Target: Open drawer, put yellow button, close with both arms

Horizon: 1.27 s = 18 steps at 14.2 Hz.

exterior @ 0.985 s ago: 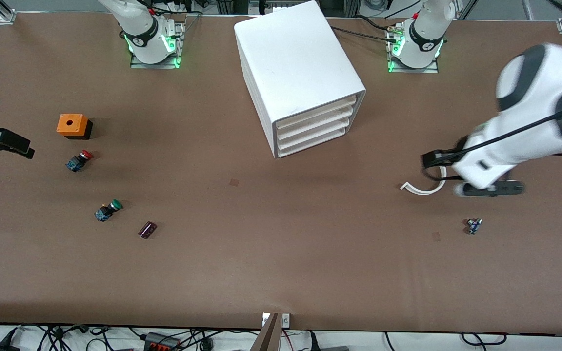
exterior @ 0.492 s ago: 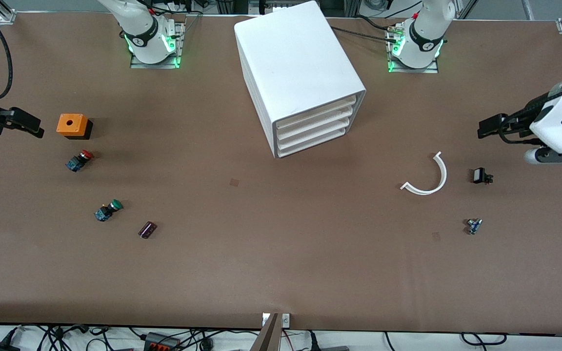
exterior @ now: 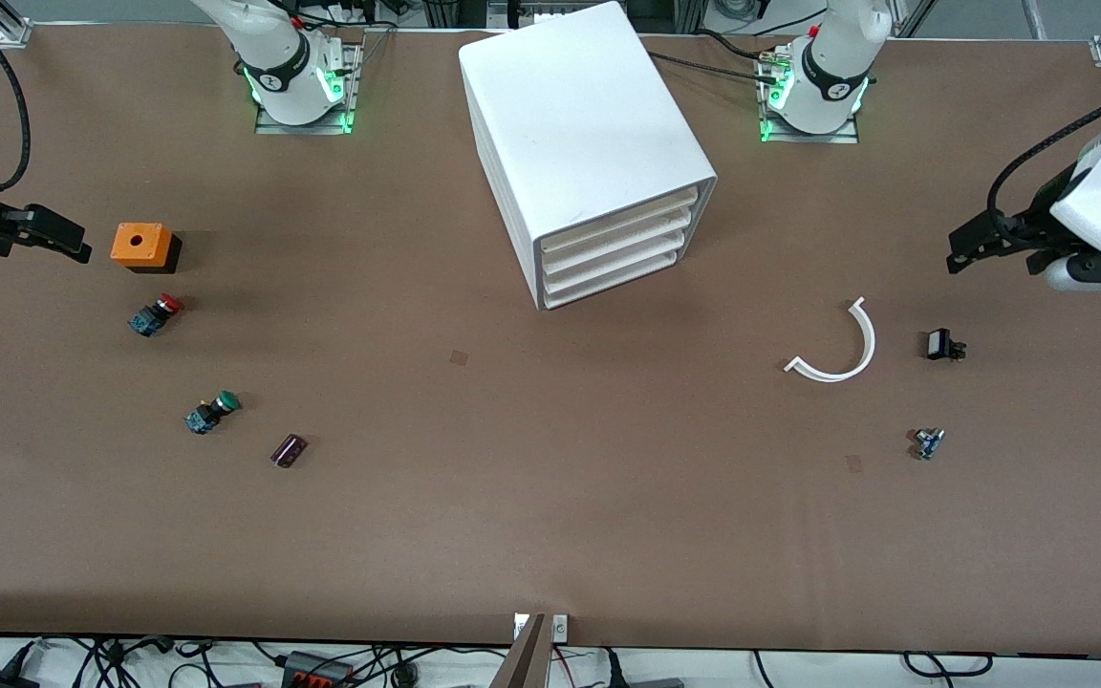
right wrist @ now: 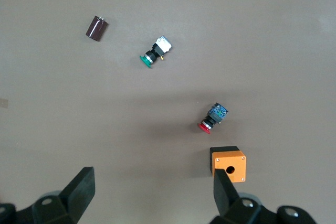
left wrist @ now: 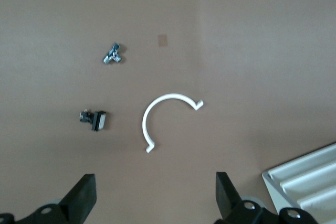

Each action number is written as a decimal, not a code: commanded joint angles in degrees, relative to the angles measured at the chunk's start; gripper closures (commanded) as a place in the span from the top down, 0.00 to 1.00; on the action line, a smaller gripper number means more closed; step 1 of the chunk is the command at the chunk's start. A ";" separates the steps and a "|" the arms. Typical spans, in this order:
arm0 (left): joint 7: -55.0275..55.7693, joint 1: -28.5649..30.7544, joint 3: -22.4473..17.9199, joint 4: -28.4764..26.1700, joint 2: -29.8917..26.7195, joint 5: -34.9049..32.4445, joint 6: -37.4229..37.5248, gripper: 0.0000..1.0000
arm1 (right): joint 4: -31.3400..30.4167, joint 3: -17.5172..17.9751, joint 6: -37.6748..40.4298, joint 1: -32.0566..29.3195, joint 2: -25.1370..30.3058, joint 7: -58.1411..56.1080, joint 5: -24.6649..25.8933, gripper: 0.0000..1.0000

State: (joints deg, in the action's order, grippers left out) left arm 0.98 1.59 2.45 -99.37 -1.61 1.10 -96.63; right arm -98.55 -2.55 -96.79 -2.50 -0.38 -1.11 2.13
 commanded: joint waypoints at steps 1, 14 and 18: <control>-1.15 -1.06 -0.34 0.49 -1.56 0.57 2.94 1.00 | -0.85 -0.35 -0.42 0.39 1.26 -1.00 0.60 1.00; -1.15 -0.62 0.36 2.07 -0.42 0.92 3.29 1.00 | -0.85 0.17 -0.33 0.47 1.35 -1.18 0.77 1.00; -1.15 -0.54 0.36 1.98 -0.42 0.83 3.29 1.00 | -0.85 0.17 -0.33 0.56 1.35 -1.09 0.77 1.00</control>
State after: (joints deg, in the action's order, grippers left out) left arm 0.90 0.78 2.90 -98.72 -2.54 1.11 -94.48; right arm -98.55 -2.41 -96.85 -2.08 -0.32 -1.37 2.14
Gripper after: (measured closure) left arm 0.000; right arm 0.000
